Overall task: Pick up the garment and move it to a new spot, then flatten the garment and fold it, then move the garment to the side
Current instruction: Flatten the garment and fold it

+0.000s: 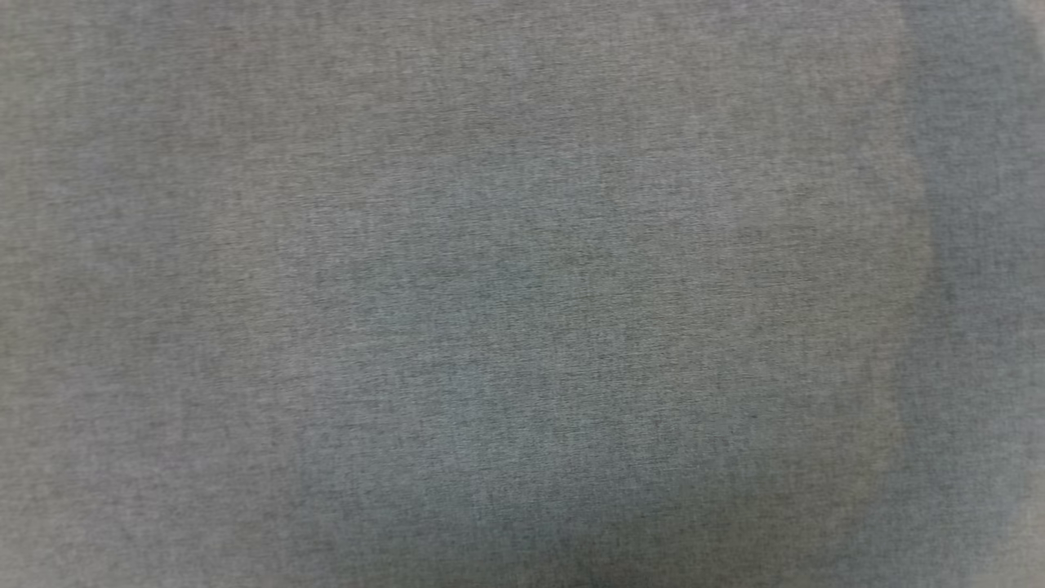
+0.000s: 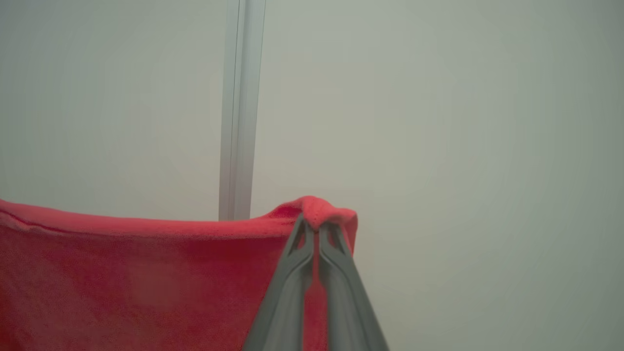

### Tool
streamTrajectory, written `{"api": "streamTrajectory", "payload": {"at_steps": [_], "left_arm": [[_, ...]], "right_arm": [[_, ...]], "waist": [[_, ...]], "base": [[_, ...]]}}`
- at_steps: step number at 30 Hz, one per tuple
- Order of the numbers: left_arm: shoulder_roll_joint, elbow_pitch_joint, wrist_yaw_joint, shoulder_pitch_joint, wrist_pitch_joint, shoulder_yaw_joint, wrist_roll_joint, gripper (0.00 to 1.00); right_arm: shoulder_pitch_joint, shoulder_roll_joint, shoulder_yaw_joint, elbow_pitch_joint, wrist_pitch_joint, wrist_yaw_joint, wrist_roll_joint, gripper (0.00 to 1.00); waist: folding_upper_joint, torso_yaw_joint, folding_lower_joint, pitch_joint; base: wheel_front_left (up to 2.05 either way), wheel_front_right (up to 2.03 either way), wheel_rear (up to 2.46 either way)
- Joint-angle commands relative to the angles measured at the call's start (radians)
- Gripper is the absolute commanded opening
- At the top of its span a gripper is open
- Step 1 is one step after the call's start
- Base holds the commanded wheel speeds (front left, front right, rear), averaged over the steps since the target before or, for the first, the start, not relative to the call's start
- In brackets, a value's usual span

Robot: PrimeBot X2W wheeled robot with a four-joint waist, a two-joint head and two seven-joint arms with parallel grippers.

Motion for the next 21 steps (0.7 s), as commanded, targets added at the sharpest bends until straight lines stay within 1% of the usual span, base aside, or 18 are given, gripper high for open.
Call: {"api": "streamTrajectory", "payload": {"at_steps": [1, 3, 5, 8, 10, 13, 15, 19, 21], "left_arm": [[0.019, -0.026, 0.0, 0.067, -0.004, 0.011, -0.039, 0.0], [0.035, -0.076, 0.0, 0.219, -0.004, 0.022, -0.093, 0.0], [0.053, -0.134, 0.0, 0.383, -0.004, 0.035, -0.143, 0.0], [0.076, -0.229, 0.001, 0.642, -0.005, 0.074, -0.2, 0.0], [0.076, -0.297, 0.012, 0.823, -0.005, 0.102, -0.237, 0.0], [0.084, -0.404, 0.048, 1.075, -0.005, 0.145, -0.283, 0.0], [0.088, -0.472, 0.074, 1.229, -0.005, 0.161, -0.305, 0.0], [0.104, -0.622, 0.13, 1.464, -0.005, 0.164, -0.315, 0.0], [0.121, -0.683, 0.159, 1.552, -0.005, 0.159, -0.311, 0.0]], "right_arm": [[0.04, -0.019, 0.017, -0.001, -0.009, -0.001, 0.011, 0.0], [0.114, -0.041, 0.036, -0.011, -0.009, -0.001, 0.028, 0.0], [0.195, -0.07, 0.036, -0.055, -0.01, -0.001, 0.051, 0.0], [0.369, -0.118, 0.023, -0.138, -0.009, -0.001, 0.097, 0.0], [0.504, -0.156, 0.003, -0.192, -0.01, -0.001, 0.129, 0.0], [0.719, -0.205, -0.052, -0.262, -0.01, -0.002, 0.173, 0.0], [0.877, -0.219, -0.096, -0.3, -0.01, -0.002, 0.198, 0.0], [1.143, -0.212, -0.201, -0.383, -0.01, -0.002, 0.221, 0.0], [1.263, -0.187, -0.252, -0.419, -0.01, -0.002, 0.223, 0.0]], "waist": [[0.0, 0.018, -0.0001, -0.006], [0.0, 0.033, -0.0001, -0.032], [0.0, 0.046, -0.0001, -0.065], [0.0, 0.061, -0.0001, -0.13], [0.0, 0.071, -0.0001, -0.18], [0.0, 0.082, -0.0001, -0.248], [0.0, 0.087, -0.0001, -0.289], [0.0, 0.091, -0.0001, -0.342], [0.0, 0.091, -0.0001, -0.353]], "base": [[0.0, 0.0, 0.0], [0.0, 0.0, 0.0], [0.0, 0.0, 0.0], [0.0, 0.0, 0.0], [0.0, 0.0, 0.0], [0.0, 0.0, 0.0], [0.0, 0.0, 0.0], [0.0, 0.0, 0.0], [0.0, 0.0, 0.0]]}}
